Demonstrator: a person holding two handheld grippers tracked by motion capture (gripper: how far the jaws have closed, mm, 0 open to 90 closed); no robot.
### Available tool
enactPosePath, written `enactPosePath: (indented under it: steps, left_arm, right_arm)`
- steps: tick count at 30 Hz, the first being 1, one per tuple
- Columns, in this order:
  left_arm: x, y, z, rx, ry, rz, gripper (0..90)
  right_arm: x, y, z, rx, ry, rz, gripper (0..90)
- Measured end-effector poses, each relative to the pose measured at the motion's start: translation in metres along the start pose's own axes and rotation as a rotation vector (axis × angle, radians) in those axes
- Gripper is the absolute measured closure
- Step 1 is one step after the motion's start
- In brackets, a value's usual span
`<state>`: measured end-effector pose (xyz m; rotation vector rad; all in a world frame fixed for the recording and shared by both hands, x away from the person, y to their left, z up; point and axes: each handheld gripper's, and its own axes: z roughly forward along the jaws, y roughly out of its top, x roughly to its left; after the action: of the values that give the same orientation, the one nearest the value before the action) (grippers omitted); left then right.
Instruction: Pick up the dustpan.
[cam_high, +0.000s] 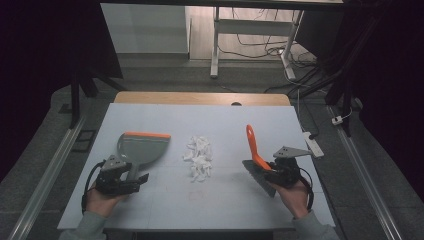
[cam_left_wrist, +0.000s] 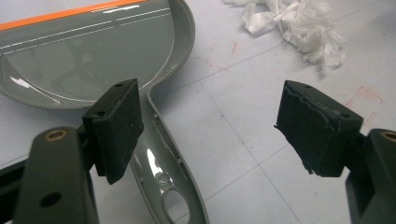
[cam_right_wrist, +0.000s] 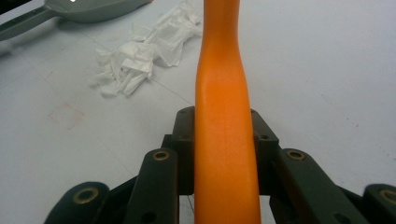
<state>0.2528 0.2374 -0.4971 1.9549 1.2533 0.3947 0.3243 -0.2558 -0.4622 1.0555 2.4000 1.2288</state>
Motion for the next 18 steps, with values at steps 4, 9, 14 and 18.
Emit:
enactPosePath:
  steps: [4, 9, 14, 18]
  left_arm:
    - [-0.0002, -0.0001, -0.0002, -0.001, 0.002, -0.001, 23.4]
    - [-0.0003, -0.0002, 0.0001, 0.001, 0.003, 0.001, 23.4]
    - [-0.0001, -0.0001, -0.0003, 0.002, 0.004, 0.0, 23.4]
    - [-0.0002, 0.0, 0.0004, 0.007, 0.005, -0.003, 23.4]
  right_arm:
    - [-0.0001, -0.0002, 0.0001, 0.002, 0.0, 0.001, 70.4]
    - [-0.0002, 0.0, -0.0001, 0.003, 0.001, 0.005, 70.3]
    - [0.0002, -0.0001, 0.0005, 0.009, 0.002, 0.006, 70.3]
    - [0.0, 0.0, 0.0004, 0.009, 0.003, 0.005, 70.3]
